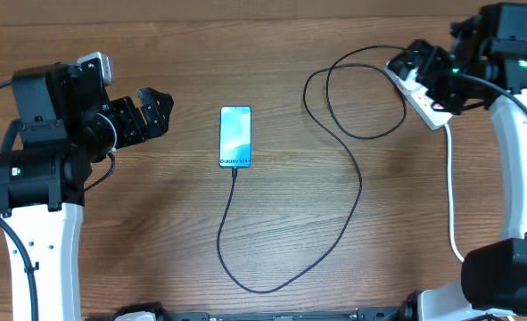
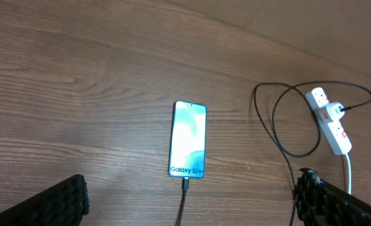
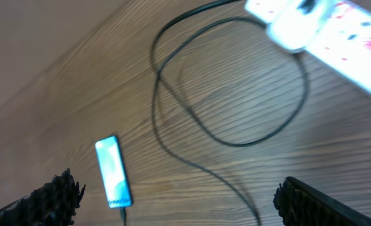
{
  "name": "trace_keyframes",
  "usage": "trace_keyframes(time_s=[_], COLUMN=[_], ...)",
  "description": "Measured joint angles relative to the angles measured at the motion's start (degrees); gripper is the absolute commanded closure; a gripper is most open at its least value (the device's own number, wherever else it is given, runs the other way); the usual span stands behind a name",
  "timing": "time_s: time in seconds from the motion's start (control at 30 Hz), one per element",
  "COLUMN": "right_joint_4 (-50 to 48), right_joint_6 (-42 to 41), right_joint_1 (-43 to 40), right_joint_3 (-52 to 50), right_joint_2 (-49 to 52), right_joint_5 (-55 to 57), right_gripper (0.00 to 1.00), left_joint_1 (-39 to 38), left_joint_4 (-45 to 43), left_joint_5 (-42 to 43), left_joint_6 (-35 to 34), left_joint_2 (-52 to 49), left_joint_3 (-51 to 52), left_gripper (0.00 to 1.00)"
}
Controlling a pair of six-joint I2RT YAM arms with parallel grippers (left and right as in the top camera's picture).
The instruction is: Plug charger to phone and switch on socket
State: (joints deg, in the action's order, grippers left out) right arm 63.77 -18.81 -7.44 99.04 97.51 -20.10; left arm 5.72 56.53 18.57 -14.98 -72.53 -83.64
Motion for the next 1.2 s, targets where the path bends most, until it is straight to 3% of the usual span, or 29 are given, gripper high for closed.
trace_keyframes(time_s=[0.07, 0.1, 0.2, 0.37, 0.53, 0.67, 0.9, 1.2], right_joint_4=[-0.07, -0.20, -1.70, -11.17, -18.82, -21.75, -25.66, -29.11], right_joint_6=[0.24, 0.42, 0.81, 0.81, 1.03, 1.09, 0.33, -2.38], right_joint_1=[-1.29, -1.68, -1.97, -2.05, -2.23, -2.40, -5.33, -10.93], right_joint_3=[0.00, 0.00, -0.02, -0.07, -0.04, -0.04, -0.04, -0.04], right_joint_2=[0.00, 0.00, 0.00, 0.11, 0.96, 3.67, 12.52, 21.42], right_joint_5=[0.22, 1.18, 4.57, 15.56, 25.20, 30.40, 32.33, 14.69], right_gripper=[0.39, 0.46, 0.47, 0.71, 0.81, 0.96, 0.96, 0.96], left_joint_1=[0.00, 0.00, 0.00, 0.00, 0.00, 0.00, 0.00, 0.00], left_joint_4=[0.11, 0.11, 0.13, 0.15, 0.20, 0.28, 0.31, 0.31], left_joint_5=[0.00, 0.00, -0.04, -0.24, -0.39, -0.39, -0.39, -0.39], left_joint_6=[0.00, 0.00, 0.00, 0.00, 0.00, 0.00, 0.00, 0.00], left_joint_2=[-0.24, -0.44, -1.01, -1.64, -1.79, -1.79, -1.79, -1.79], left_joint_3=[0.00, 0.00, 0.00, 0.00, 0.00, 0.00, 0.00, 0.00], left_gripper=[0.00, 0.00, 0.00, 0.00, 0.00, 0.00, 0.00, 0.00])
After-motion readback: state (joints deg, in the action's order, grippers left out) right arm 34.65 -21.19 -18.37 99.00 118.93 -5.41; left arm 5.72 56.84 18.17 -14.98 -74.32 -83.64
